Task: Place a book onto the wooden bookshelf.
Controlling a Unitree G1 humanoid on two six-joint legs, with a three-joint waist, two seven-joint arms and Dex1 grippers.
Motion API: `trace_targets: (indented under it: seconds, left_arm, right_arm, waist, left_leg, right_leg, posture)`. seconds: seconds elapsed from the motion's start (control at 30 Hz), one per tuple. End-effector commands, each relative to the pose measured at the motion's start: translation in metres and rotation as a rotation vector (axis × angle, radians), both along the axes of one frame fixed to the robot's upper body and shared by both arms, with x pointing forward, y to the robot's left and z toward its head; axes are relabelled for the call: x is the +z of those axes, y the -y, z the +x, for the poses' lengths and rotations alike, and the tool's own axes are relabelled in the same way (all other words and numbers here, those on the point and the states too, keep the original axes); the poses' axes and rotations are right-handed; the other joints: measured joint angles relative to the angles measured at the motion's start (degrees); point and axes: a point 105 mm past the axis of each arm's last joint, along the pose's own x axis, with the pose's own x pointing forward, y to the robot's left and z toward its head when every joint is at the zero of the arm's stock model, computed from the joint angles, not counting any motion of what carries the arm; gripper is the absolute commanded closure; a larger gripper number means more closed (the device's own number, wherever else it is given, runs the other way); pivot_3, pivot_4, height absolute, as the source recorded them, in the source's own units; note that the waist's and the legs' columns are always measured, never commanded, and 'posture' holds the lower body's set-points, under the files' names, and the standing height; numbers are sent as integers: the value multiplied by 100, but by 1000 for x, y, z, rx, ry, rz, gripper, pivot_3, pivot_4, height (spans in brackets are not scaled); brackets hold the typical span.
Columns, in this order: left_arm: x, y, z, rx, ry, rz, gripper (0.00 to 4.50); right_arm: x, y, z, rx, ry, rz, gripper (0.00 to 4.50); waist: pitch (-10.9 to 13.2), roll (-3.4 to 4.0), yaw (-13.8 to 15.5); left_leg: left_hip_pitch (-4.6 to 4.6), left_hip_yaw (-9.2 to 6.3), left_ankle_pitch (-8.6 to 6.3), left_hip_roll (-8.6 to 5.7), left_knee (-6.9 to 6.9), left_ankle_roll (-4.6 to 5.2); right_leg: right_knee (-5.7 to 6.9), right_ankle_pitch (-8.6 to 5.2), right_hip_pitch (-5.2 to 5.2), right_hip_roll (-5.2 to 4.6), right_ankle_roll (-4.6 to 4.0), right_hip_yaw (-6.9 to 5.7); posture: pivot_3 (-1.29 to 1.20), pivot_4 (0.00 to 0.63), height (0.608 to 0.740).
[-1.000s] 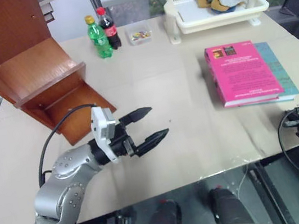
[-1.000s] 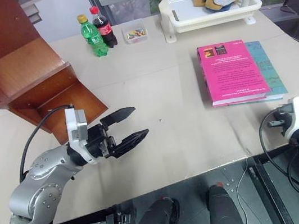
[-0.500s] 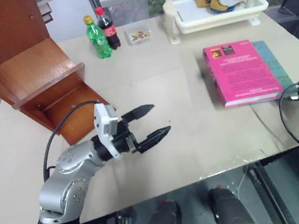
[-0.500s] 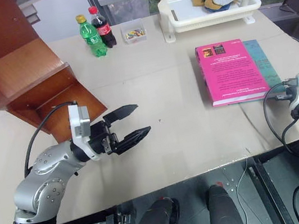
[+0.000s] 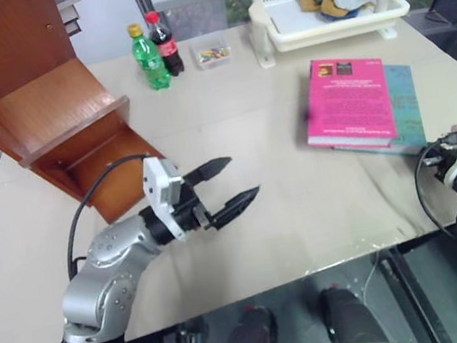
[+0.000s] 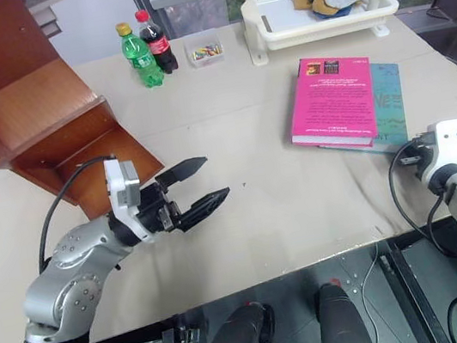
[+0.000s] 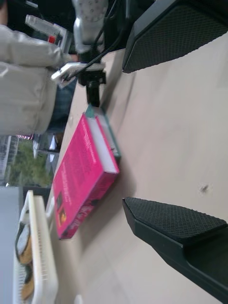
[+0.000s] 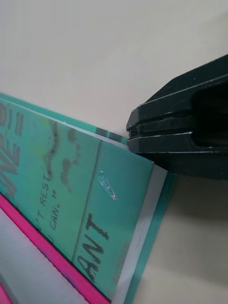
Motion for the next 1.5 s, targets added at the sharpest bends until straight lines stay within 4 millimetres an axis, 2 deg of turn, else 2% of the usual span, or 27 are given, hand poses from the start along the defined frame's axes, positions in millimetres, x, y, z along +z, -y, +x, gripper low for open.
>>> trace_targets:
  seconds: [0.03,0.1,0.2,0.23,0.3,0.37,0.47,0.57,0.73,0.9,1.03,1.13,1.43,1.5]
  left_arm:
    - [7,-1,16,74,5,-27,0]
    - [6,2,26,95,-46,-46,0]
    - [-2,10,37,74,-168,-58,0]
    - [-5,13,41,52,-228,-72,0]
    - [-7,19,48,19,-303,-97,0]
    - [-9,27,60,-6,-400,-134,0]
    - [-8,39,80,-21,-520,-203,0]
    - [-9,55,97,-49,-639,-251,0]
    - [-17,87,124,-64,-852,-335,0]
    - [-24,121,133,-86,-1001,-384,0]
    - [-24,140,134,-86,-1024,-396,0]
    - [-25,152,133,-91,-1024,-389,0]
    - [-27,159,139,-23,-1073,-490,0]
    - [-27,159,141,-10,-1086,-511,589]
  right_arm:
    - [21,-3,-13,26,58,-75,4222]
    - [26,-6,-27,34,68,-95,3717]
    - [35,-15,-50,74,78,-142,2174]
    - [39,-20,-58,96,83,-160,2000]
    - [49,-31,-74,141,98,-199,941]
    - [62,-47,-87,199,127,-213,107]
    - [79,-80,-99,326,168,-198,31]
    - [96,-106,-100,389,231,-199,31]
    - [106,-145,-99,483,259,-264,31]
    - [108,-152,-97,475,267,-282,31]
    - [108,-150,-97,447,264,-291,31]
    - [108,-150,-97,425,265,-292,31]
    - [107,-148,-99,374,260,-289,31]
    - [107,-149,-99,373,259,-290,0]
  waist:
    - [0,-1,18]
    - [-1,1,56]
    - [-1,1,56]
    - [0,0,61]
    - [-2,3,138]
    - [-1,1,133]
    - [6,-13,117]
    - [10,-25,116]
    - [15,-37,139]
    - [19,-43,148]
    - [19,-44,144]
    - [19,-44,143]
    - [19,-45,136]
    - [19,-46,137]
  left_leg:
    - [-2,-4,0,0,0,0]
    - [-5,-8,0,-4,0,0]
    - [-5,-7,-1,-8,0,0]
    - [-4,-9,-1,-9,1,0]
    - [-8,-18,-1,-10,0,0]
    - [-8,-20,0,-8,4,0]
    - [-6,-12,0,-10,15,0]
    - [-6,-13,0,-10,21,-1]
    - [-20,-20,0,-12,51,-1]
    - [-62,-40,-8,-32,80,11]
    - [-112,-49,-9,-37,97,13]
    - [-115,-48,-9,-38,97,13]
    - [-110,-37,-9,-37,102,14]
    - [-111,-36,-9,-38,106,14]
  right_leg:
    - [0,0,0,0,1,-3]
    - [0,0,-1,-2,2,-4]
    - [0,3,-1,-3,7,1]
    - [0,3,-1,-4,7,0]
    - [2,2,-1,-4,9,-9]
    - [2,2,2,-1,10,-15]
    - [0,5,5,-3,17,-9]
    - [1,9,7,-2,24,-10]
    - [4,11,9,-1,27,-20]
    - [0,15,-7,-14,32,-38]
    - [-4,24,-41,-19,44,-48]
    - [-1,25,-47,-21,44,-47]
    - [8,26,-47,-20,46,-38]
    - [11,27,-46,-21,48,-37]
  posture:
    - [0,150,740]
    - [0,150,740]
    - [0,150,740]
    - [0,150,740]
    - [0,150,740]
    - [0,150,740]
    - [0,150,740]
    - [0,150,740]
    - [0,150,740]
    - [0,150,740]
    - [0,150,740]
    - [0,150,740]
    - [0,150,740]
    - [0,150,740]
